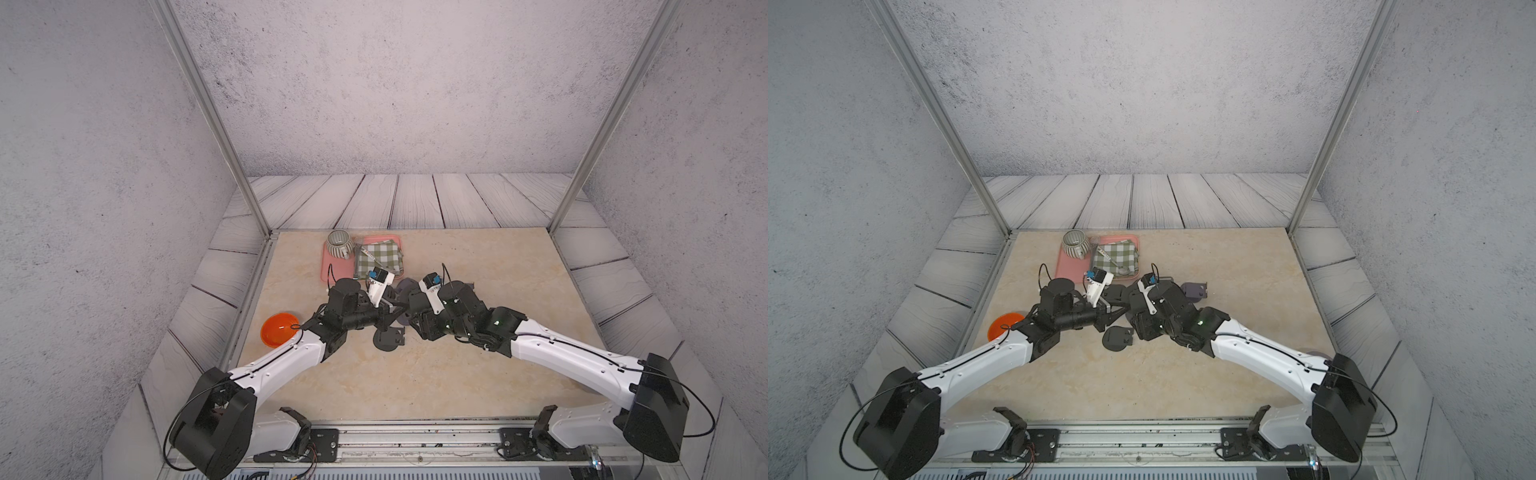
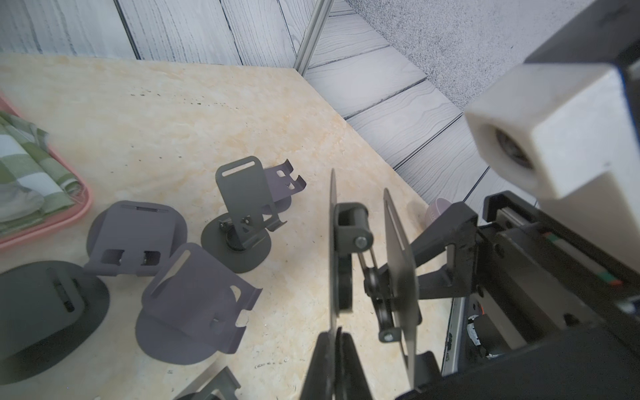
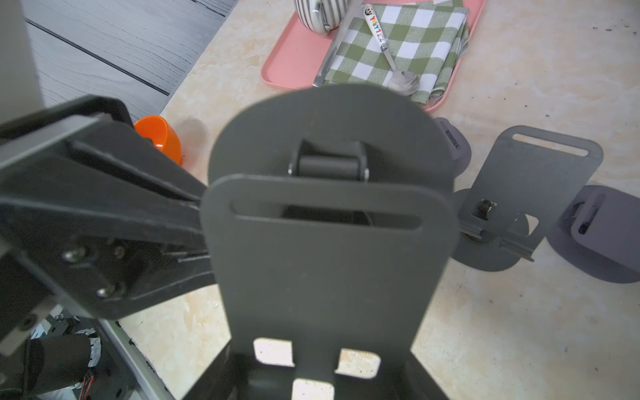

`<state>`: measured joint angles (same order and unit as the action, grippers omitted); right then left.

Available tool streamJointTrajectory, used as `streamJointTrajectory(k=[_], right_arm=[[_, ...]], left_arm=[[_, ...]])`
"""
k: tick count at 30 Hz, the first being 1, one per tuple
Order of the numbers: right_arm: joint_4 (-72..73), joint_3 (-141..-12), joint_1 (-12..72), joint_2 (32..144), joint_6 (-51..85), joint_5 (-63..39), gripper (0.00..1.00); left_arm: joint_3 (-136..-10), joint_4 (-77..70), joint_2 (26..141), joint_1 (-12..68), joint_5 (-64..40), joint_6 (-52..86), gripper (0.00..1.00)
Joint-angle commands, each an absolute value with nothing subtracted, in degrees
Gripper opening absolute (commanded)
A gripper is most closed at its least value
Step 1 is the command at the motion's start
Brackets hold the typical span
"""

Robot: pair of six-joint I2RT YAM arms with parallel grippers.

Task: Open the phone stand

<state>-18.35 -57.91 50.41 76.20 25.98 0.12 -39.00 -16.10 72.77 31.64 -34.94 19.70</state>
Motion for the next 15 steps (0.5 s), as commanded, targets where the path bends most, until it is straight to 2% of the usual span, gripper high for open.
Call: streamJointTrajectory(k=[1,15], right_arm=[[-20.0,-60.4,50.1,72.9,25.2,3.1,0.54],[-26.6,-63.2,50.2,71.1,23.7,4.3,0.53]], left_arm=[[-38.8,-10.0,72.9,30.9,-28.2,15.5,0.00],[-38.5,-5.7,71.9,30.9,-20.3,11.3,0.00]])
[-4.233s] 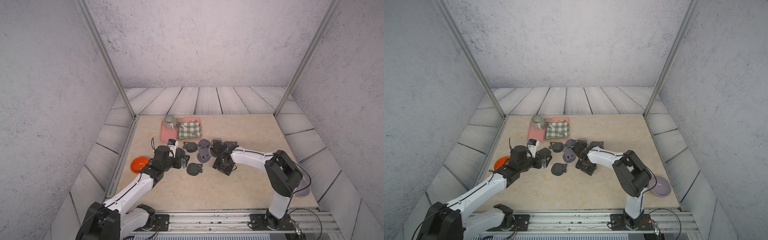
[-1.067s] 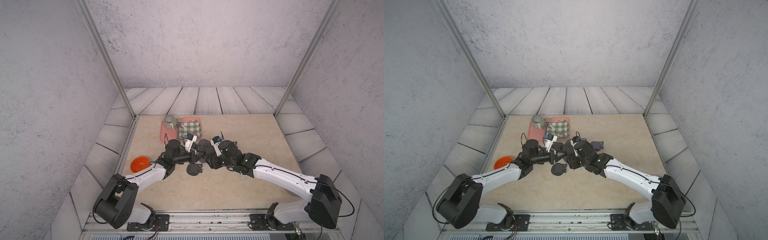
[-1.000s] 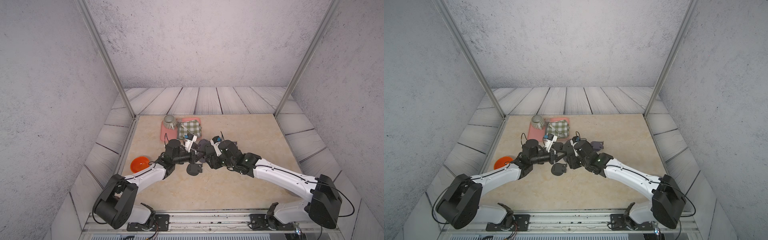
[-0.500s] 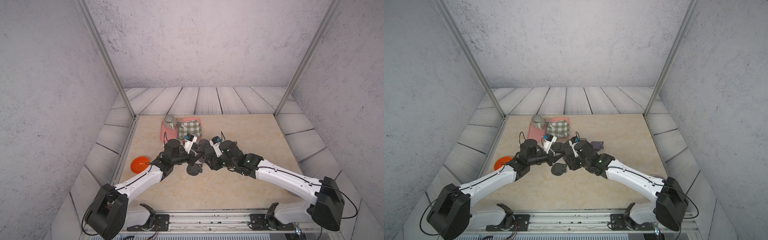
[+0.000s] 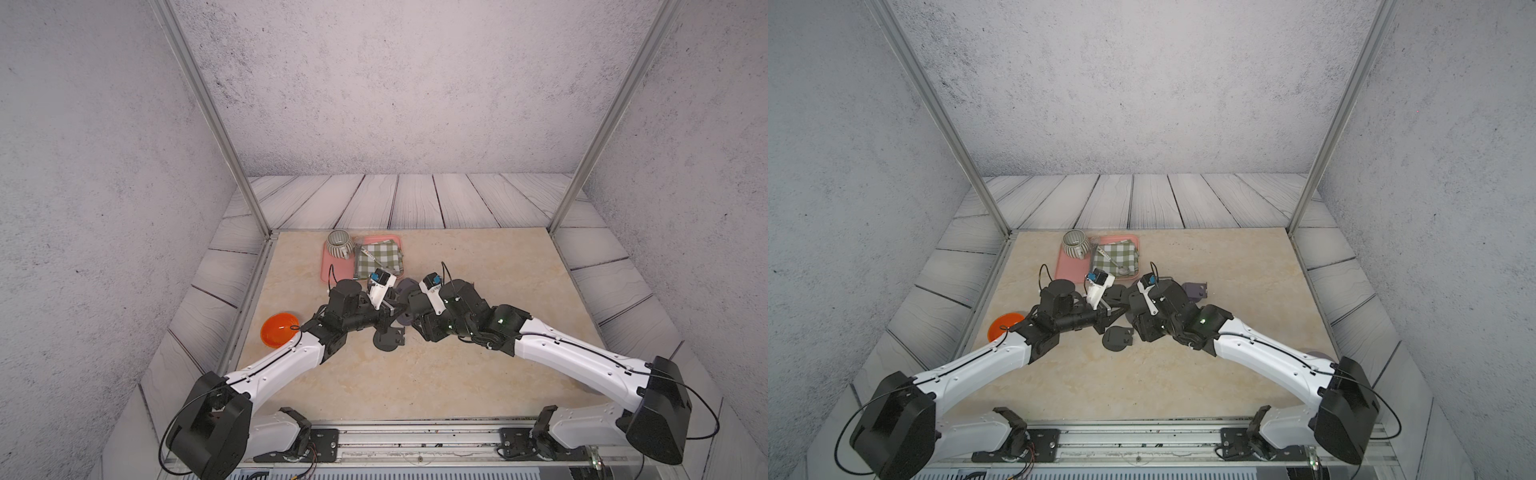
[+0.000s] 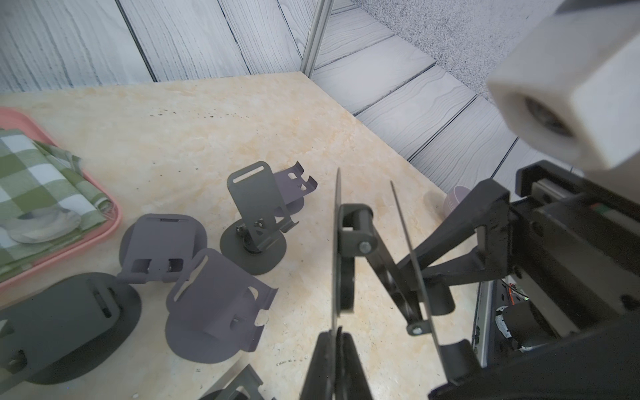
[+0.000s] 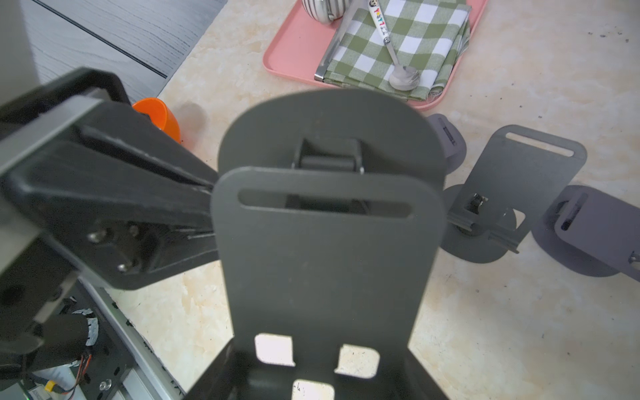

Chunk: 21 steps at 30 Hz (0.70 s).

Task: Open the phone stand

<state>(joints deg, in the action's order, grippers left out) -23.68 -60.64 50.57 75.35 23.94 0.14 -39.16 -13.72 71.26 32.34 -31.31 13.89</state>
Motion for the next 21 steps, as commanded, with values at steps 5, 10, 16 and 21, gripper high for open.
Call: streamJointTrajectory(k=[5,10,16,21], right_arm=[[-27.9,-63.9,50.2,69.7,23.5,4.6,0.54],[-28.3,-64.3,50.2,69.2,23.5,3.9,0.55],[-26.7,-63.8,50.2,70.8,23.7,1.6,0.59],[-24.7,-63.8,50.2,73.0,23.3,-1.6,0.95]], left_arm=[[-38.3,-5.3,71.7,30.9,-18.7,10.7,0.00],[-38.1,-5.3,71.9,30.9,-18.4,10.6,0.00],[-37.3,-6.8,71.1,30.9,-20.0,11.6,0.00],[-37.0,-7.5,70.0,30.9,-21.8,12.3,0.00]])
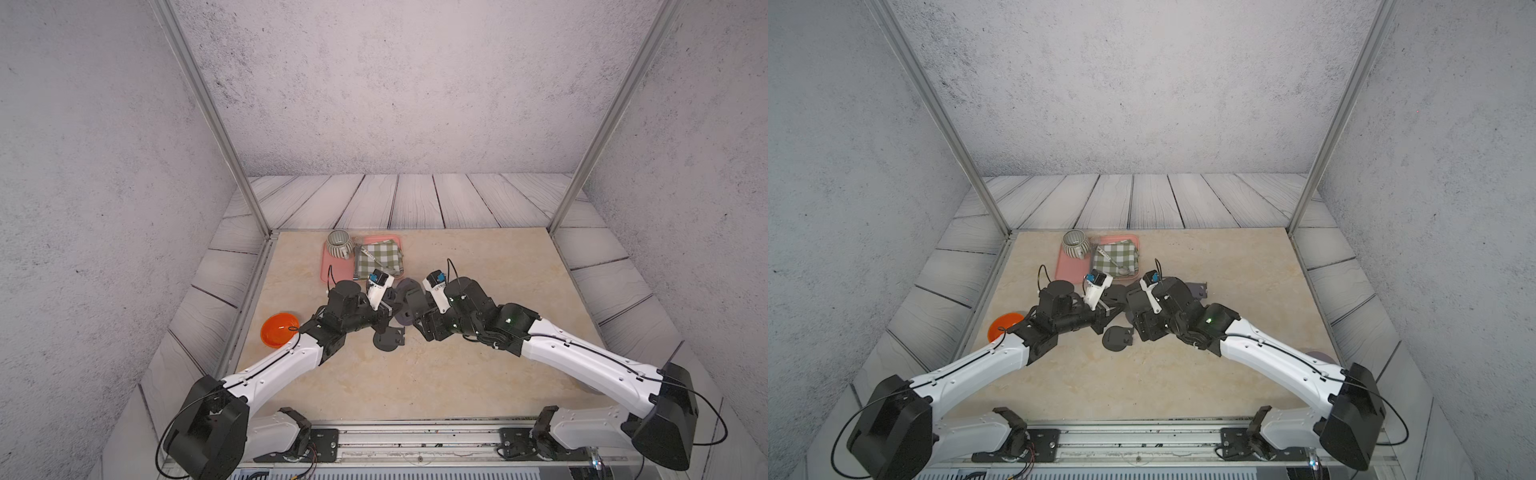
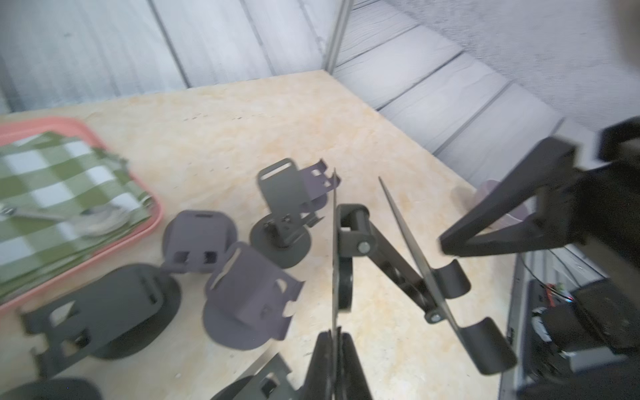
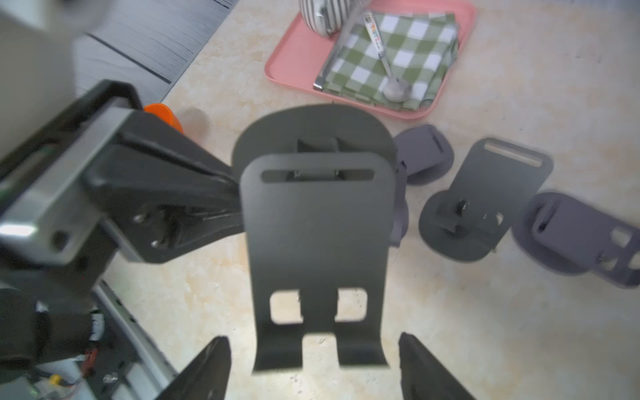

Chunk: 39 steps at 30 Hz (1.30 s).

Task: Open the phone stand

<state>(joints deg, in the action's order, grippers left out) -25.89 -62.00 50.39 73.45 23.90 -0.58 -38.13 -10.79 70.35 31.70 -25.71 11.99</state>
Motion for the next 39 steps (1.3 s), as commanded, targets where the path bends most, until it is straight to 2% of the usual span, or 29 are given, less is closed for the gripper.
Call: streamJointTrajectory(k=[1,22,29,39], right_arm=[[-24.2,-63.7,50.2,73.6,23.2,-2.2,0.99],[-20.7,-72.0,49.0,87.8,19.6,-2.2,0.99],[-17.7,-71.7,46.7,90.1,21.2,-5.8,1.00],[-13.5,-70.8,45.9,91.5,22.4,-12.1,0.85]], left_arm=[[-37.0,-7.6,69.7,30.9,-22.3,12.4,0.00],[-34.7,-9.1,66.7,30.9,-26.1,11.8,0.00],[-34.4,-9.1,65.7,30.9,-26.5,11.5,0.00],[-34.5,-9.6,66.4,30.9,-26.7,11.3,0.00]])
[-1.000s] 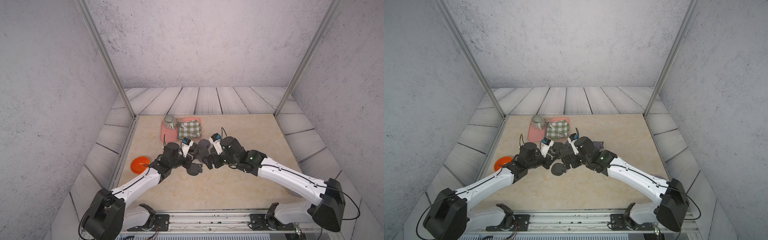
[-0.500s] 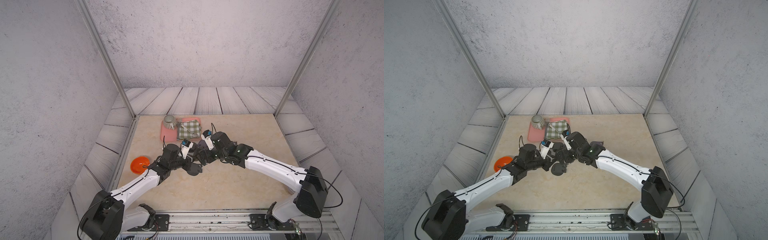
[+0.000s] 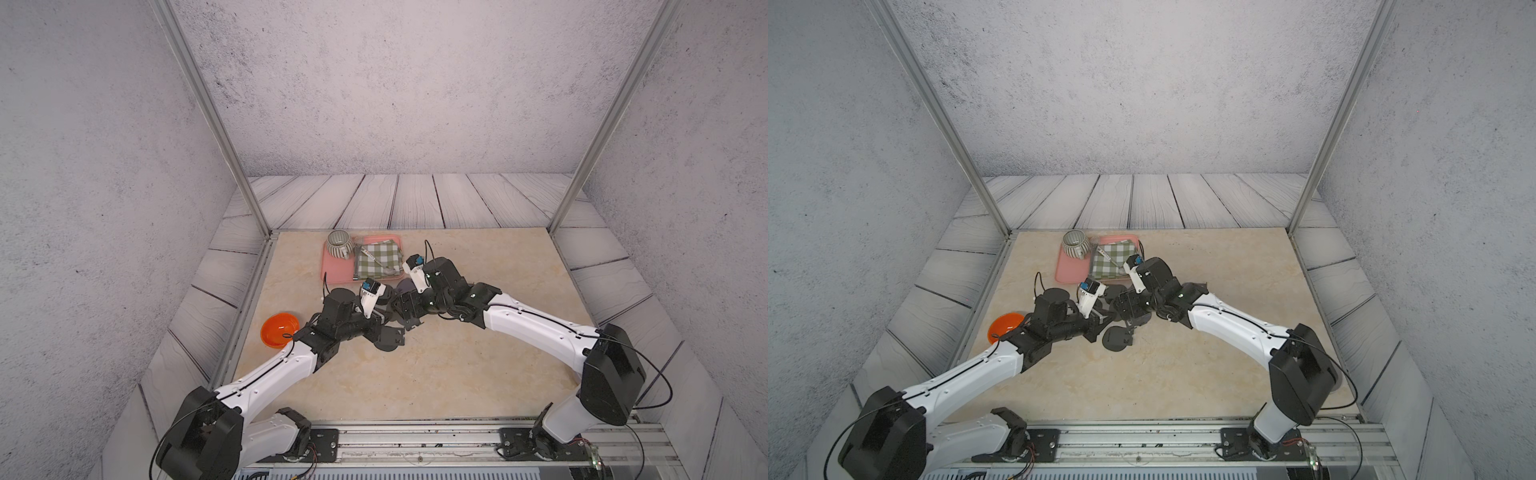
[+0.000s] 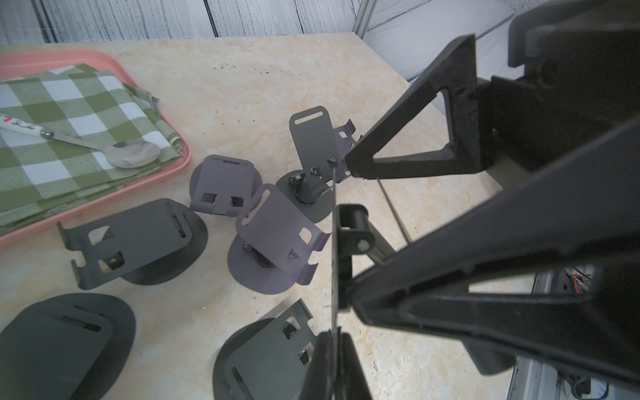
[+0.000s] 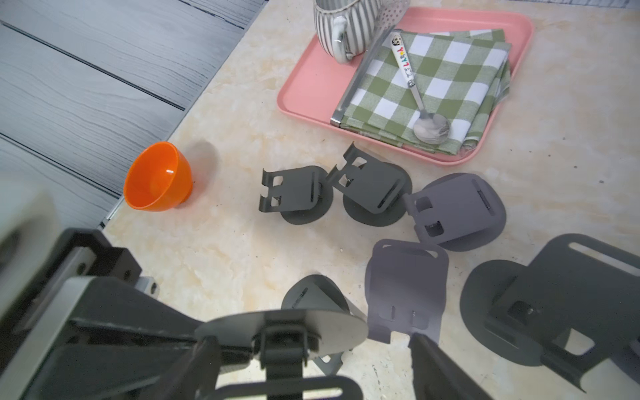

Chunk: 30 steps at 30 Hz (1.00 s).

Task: Open the phone stand

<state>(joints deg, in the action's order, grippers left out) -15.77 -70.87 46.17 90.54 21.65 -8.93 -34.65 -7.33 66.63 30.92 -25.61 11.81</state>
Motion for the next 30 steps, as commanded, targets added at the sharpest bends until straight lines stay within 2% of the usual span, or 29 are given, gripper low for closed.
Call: streamJointTrajectory(k=[1,6,11,19,30], right_arm=[[-13.4,-70.8,45.9,91.7,22.5,-12.6,0.82],[-12.6,-70.8,45.9,92.1,23.1,-13.4,0.64],[-13.7,-70.8,45.8,91.4,23.1,-11.5,0.55],[-13.3,-69.0,45.8,88.2,23.4,-9.1,0.54],[-10.9,-64.4,45.9,81.9,23.5,-6.0,0.54]], left_arm=[[-34.5,-9.6,66.4,30.9,-26.7,11.3,0.00],[-34.7,-9.7,66.4,30.9,-26.5,11.3,0.00],[-34.7,-9.8,66.5,30.9,-25.6,12.1,0.00],[-37.1,-6.4,68.0,30.9,-18.3,18.3,0.00],[-38.6,-3.4,69.6,30.7,-3.0,29.2,0.00]])
